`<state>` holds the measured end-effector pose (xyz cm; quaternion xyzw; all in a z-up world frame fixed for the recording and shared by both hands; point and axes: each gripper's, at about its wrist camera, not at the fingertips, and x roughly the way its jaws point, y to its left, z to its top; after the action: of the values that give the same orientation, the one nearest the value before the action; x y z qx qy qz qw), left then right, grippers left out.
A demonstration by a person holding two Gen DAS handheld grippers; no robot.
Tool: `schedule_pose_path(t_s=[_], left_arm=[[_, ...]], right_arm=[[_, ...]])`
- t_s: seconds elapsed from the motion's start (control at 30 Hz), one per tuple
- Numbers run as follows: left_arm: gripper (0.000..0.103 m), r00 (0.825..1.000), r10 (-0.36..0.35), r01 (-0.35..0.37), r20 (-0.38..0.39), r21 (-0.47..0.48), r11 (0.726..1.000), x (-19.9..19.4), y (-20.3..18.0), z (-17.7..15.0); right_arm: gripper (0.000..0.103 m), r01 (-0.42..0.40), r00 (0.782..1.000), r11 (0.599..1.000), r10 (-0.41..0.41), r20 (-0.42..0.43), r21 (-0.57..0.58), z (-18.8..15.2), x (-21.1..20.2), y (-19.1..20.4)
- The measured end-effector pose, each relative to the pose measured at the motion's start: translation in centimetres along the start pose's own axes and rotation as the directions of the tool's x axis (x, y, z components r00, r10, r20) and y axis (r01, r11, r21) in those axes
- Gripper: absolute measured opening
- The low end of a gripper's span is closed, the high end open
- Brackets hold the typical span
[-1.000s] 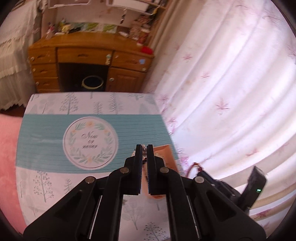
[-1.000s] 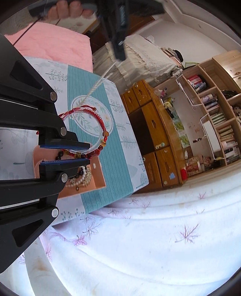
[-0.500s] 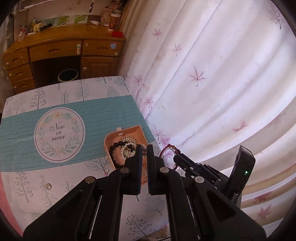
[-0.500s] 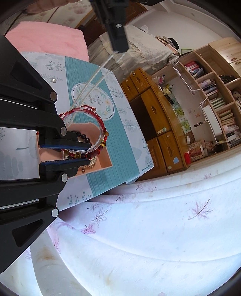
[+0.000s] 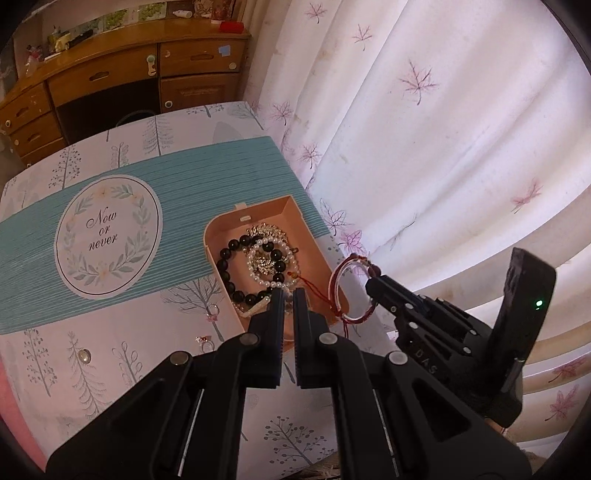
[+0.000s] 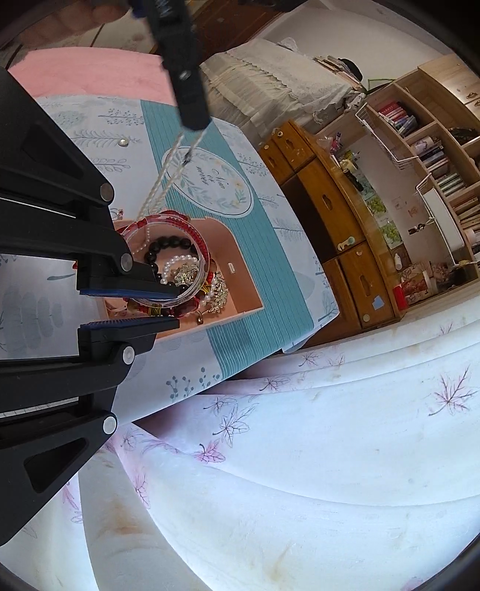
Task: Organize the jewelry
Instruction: 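Carry the pearl necklace and red bracelet toward the pink box with both tools, then release the necklace and bracelet into the pink box and withdraw both tools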
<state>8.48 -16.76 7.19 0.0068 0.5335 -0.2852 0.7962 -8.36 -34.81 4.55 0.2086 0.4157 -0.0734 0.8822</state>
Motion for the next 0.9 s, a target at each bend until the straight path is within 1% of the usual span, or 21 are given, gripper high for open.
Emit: schedule_pose_path(t_s=[0.2, 0.33, 0.47, 0.7, 0.9], left_arm=[[0.002, 1.0, 0.002, -0.003, -0.031, -0.034, 0.999, 4.6, 1.3, -0.4], [0.002, 0.999, 0.0, -0.003, -0.045, -0.056, 0.998, 6.6, 2.0, -0.4], [0.002, 0.997, 0.024, -0.028, -0.073, -0.056, 0.998, 8.0, 2.8, -0.8], [0.004, 0.99, 0.081, -0.085, -0.118, -0.027, 0.996, 8.3, 3.8, -2.1], [0.005, 0.988, 0.115, -0.118, -0.102, -0.026, 0.993, 6.9, 5.0, -3.6]], right_arm=[[0.009, -0.002, 1.0, 1.0, 0.002, -0.005, 0.013, 0.0, 1.4, -0.1], [0.009, -0.003, 1.0, 1.0, 0.003, -0.011, 0.012, -0.1, 2.0, 0.5], [0.009, -0.005, 1.0, 1.0, 0.006, -0.017, 0.015, -0.1, 2.6, 0.8], [0.009, -0.008, 1.0, 1.0, 0.009, -0.026, 0.018, 0.2, 4.0, 1.5], [0.009, -0.004, 0.998, 1.0, 0.005, -0.062, 0.009, -0.1, 6.3, 2.4]])
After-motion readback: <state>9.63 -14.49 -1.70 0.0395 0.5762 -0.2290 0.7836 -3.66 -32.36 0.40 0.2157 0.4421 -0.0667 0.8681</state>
